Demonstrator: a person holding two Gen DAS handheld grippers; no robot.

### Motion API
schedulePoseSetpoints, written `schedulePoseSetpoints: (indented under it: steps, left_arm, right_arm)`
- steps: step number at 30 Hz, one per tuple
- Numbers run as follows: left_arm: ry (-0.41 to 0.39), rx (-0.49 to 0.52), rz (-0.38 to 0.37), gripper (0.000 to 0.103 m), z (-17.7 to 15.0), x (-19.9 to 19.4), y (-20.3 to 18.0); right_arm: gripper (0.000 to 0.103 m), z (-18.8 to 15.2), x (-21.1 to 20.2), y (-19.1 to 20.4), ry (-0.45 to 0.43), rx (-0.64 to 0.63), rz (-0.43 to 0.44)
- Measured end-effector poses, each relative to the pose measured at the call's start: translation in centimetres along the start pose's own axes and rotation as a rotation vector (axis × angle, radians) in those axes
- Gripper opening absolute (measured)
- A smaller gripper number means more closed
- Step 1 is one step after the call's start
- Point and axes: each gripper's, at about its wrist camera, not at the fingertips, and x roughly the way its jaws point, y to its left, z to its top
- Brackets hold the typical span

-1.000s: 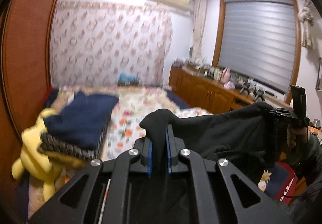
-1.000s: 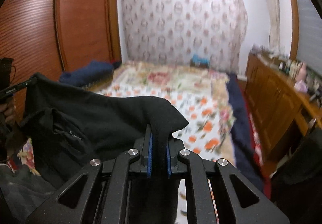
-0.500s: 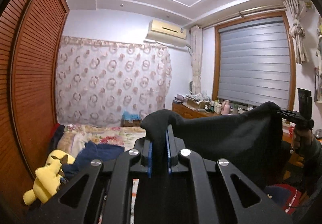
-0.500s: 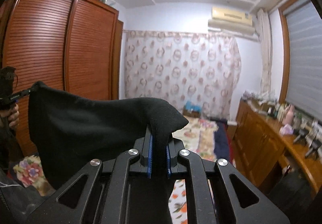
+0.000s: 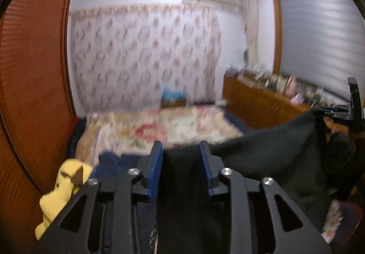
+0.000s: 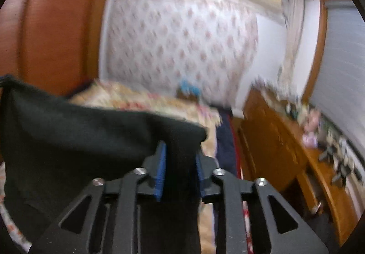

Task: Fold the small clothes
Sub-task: 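Grasp the folded black shirt edge with both grippers and lift it, then lay the lifted shirt flat on the bed and open both grippers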

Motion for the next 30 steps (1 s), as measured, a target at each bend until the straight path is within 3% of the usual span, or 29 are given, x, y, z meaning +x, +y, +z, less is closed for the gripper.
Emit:
schedulePoseSetpoints:
  steps: [3,6,10,18,30]
  left_arm:
    - [0.066,-0.003,-0.026,0.048,-3.1,2.0,-0.5]
    - [0.125,0.001,-0.035,0.051,-5.0,2.8,-1.5]
    - [0.176,0.01,-0.054,0.054,-7.3,2.6,-3.1]
    - [0.27,-0.01,-0.111,0.057,-12.1,2.8,-5.4]
    - [0.43,-0.013,-0.092,0.057,-18.2,4.9,-7.4]
  right_arm:
    - [0.024,-3.2,6.4,-1.1,0.111,0.066,-0.014]
    - [0.024,-6.9,8.6,-2.2,0.159,0.122,0.002]
    - [0.024,-10.1,8.2,-2.1,0.18,0.11,0.035]
    - [0.024,-12.9,6.4,-1.2,0.201,0.135,0.123]
    - [0.024,-19.9,7.2,0.9,0.289,0.2,0.205]
